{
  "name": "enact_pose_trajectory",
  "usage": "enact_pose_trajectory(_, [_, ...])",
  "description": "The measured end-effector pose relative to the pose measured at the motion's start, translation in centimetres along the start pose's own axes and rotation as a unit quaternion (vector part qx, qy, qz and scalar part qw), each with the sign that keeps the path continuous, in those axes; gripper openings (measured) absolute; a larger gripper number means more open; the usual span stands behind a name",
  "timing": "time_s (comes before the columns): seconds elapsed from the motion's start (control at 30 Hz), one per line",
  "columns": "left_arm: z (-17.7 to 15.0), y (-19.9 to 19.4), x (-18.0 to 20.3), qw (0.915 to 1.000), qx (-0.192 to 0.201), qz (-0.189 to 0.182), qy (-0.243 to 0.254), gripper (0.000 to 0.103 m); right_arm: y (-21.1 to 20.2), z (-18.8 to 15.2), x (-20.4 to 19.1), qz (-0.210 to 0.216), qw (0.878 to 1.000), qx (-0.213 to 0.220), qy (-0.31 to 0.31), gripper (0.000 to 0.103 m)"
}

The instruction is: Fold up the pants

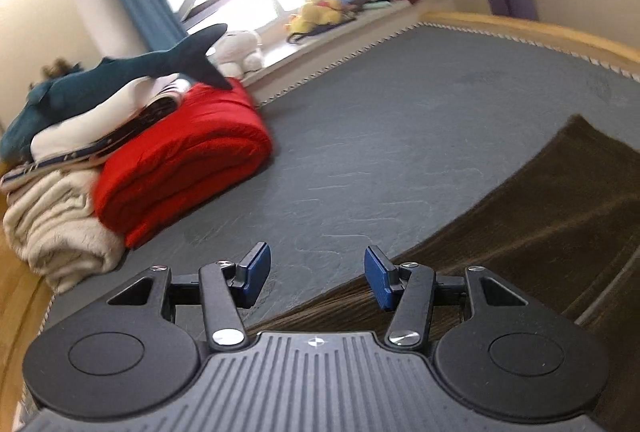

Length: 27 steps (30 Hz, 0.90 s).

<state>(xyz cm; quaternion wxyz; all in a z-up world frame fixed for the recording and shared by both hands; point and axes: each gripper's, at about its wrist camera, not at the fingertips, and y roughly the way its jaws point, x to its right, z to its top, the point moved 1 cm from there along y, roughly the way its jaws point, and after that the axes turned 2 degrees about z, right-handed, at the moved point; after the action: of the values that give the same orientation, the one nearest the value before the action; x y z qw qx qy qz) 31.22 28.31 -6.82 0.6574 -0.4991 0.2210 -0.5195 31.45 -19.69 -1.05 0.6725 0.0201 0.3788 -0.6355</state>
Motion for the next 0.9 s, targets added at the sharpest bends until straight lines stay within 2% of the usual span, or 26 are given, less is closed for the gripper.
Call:
enact_pose_trajectory(0.07, [0.6,-1.5,-0.7,0.9993,0.035,0.005,-0.011,0.029,0.2,0.1,-0.1,-0.005,1.000,0.004,-0.001,0.055])
enact_pose_trajectory(0.13, [0.2,-1.6,0.0,0.9991,0.032,0.014,0.024,0.030,0.1,0.1,-0.3,-0.005,1.000,0.008,-0.003,0.055])
enact_pose_trajectory(0.17, [-0.3,-1.3,0.4,0.9985,0.020,0.025,0.044,0.034,0.1,0.1,-0.4,-0.005,1.000,0.008,-0.006,0.055])
enact_pose_trajectory(0.27, [-0.7,-2.5,1.1,0.9943,0.019,0.073,0.075,0.062,0.2,-0.1,-0.8,-0.005,1.000,0.005,-0.011,0.055])
enact_pose_trajectory(0.3, [-0.8,-3.7,1.2,0.9940,0.030,0.079,0.070,0.063,0.1,-0.2,-0.9,-0.005,1.000,0.004,-0.013,0.055])
enact_pose_trajectory(0.33, [-1.0,-5.2,1.0,0.9949,0.038,0.070,0.061,0.064,0.1,-0.3,-1.1,-0.006,1.000,0.003,-0.013,0.055])
enact_pose_trajectory(0.37, [-1.6,-6.4,0.8,0.9963,0.035,0.055,0.055,0.070,0.0,-0.3,-1.2,-0.005,1.000,0.003,-0.012,0.055])
enact_pose_trajectory(0.43, [-3.3,-7.6,0.9,0.9976,0.006,0.035,0.060,0.073,-0.2,-0.3,-1.4,-0.003,1.000,0.002,-0.012,0.055])
enact_pose_trajectory(0.5, [-6.1,-7.6,0.7,0.9952,-0.056,0.020,0.078,0.077,-0.6,-0.3,-1.6,0.000,1.000,0.004,-0.011,0.055])
enact_pose_trajectory(0.57, [-9.5,-7.1,0.2,0.9872,-0.117,0.020,0.107,0.077,-1.2,-0.5,-1.6,-0.004,1.000,0.009,-0.009,0.055])
enact_pose_trajectory(0.63, [-11.8,-6.4,0.1,0.9785,-0.143,0.038,0.144,0.077,-1.9,-0.8,-1.5,-0.005,1.000,0.012,-0.001,0.055])
enact_pose_trajectory(0.67, [-12.6,-6.2,0.0,0.9761,-0.149,0.033,0.154,0.076,-2.3,-1.0,-1.5,-0.004,1.000,0.014,0.001,0.055])
enact_pose_trajectory(0.73, [-13.9,-5.9,0.0,0.9705,-0.165,0.012,0.176,0.063,-3.3,-1.5,-1.5,-0.002,1.000,0.019,-0.003,0.055])
enact_pose_trajectory(0.77, [-14.7,-5.9,0.2,0.9656,-0.168,0.003,0.199,0.045,-3.8,-1.7,-1.5,-0.003,1.000,0.022,-0.012,0.055])
enact_pose_trajectory(0.87, [-16.0,-7.2,1.3,0.9473,-0.138,0.001,0.289,0.021,-5.7,-1.7,-1.5,-0.005,0.999,0.035,-0.036,0.055])
enact_pose_trajectory(0.9, [-16.1,-7.7,1.2,0.9447,-0.135,0.008,0.299,0.010,-6.3,-1.5,-1.4,-0.005,0.998,0.040,-0.042,0.055])
